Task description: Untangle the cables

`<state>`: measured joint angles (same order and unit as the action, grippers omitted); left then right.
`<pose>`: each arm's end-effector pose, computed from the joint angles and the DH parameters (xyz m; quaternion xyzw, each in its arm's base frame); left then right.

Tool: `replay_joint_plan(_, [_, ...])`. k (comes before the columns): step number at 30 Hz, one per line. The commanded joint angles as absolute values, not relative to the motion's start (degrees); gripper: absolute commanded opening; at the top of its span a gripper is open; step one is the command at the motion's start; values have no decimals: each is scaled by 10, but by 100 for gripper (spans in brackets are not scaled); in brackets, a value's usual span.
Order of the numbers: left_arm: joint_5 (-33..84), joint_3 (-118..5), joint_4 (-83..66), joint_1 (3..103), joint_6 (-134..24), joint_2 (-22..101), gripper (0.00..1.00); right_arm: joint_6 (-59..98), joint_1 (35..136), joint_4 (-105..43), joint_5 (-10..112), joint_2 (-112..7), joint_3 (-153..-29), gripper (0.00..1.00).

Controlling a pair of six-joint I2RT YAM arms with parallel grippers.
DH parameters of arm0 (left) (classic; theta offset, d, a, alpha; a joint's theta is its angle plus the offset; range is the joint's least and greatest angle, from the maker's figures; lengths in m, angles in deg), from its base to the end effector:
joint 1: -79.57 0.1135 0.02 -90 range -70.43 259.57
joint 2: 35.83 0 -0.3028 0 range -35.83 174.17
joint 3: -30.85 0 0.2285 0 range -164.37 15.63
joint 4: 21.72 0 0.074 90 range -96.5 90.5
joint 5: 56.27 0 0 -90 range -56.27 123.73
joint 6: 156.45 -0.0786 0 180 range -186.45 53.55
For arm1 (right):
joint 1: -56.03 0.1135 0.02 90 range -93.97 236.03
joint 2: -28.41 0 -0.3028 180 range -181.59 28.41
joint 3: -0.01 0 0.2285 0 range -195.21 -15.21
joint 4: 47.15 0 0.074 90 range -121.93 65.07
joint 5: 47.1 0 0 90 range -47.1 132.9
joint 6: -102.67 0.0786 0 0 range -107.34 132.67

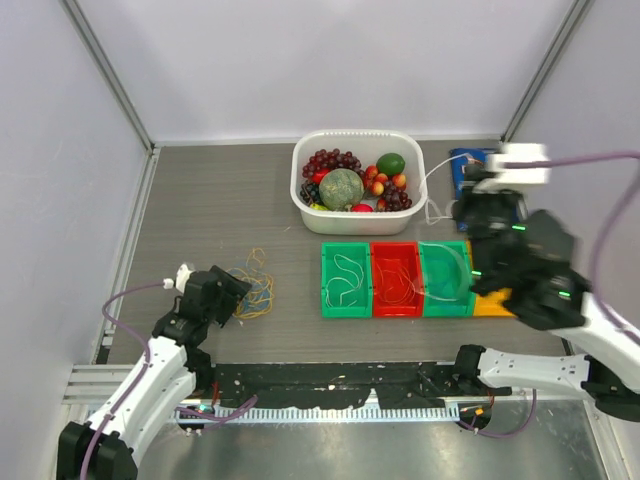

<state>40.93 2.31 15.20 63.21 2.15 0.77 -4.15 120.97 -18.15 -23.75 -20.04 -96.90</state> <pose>0.1089 -0.0217 0.1546 -0.4275 0.8172 -0.2153 0.3210 0.0949 0.0327 0.5462 0.0234 0.6584 -0.0115 0.7523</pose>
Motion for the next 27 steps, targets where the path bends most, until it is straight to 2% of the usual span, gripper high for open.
replay_joint_plan(1, [404,15,178,637,15,-5,79,-75,1152,-294,-283,-284,-911,1])
replay_joint_plan(6, [401,18,181,637,17,-23,80,-5,1068,-250,-282,-308,-936,1])
replay_joint_plan(11, [398,17,185,636,13,-34,81,46,1039,-175,-277,-305,-1004,1])
replay_joint_plan(15, [398,19,182,637,12,-37,82,98,1040,-108,-169,-299,-1086,1])
replay_joint_plan(18, [397,20,178,637,12,-34,82,123,1039,-51,-39,-328,-1156,1])
replay_joint_plan(21, [396,20,180,636,13,-32,82,145,1039,1,13,-374,-1248,1])
replay_joint_plan(27, [398,22,181,637,13,-37,82,175,1039,11,79,-401,-1283,1])
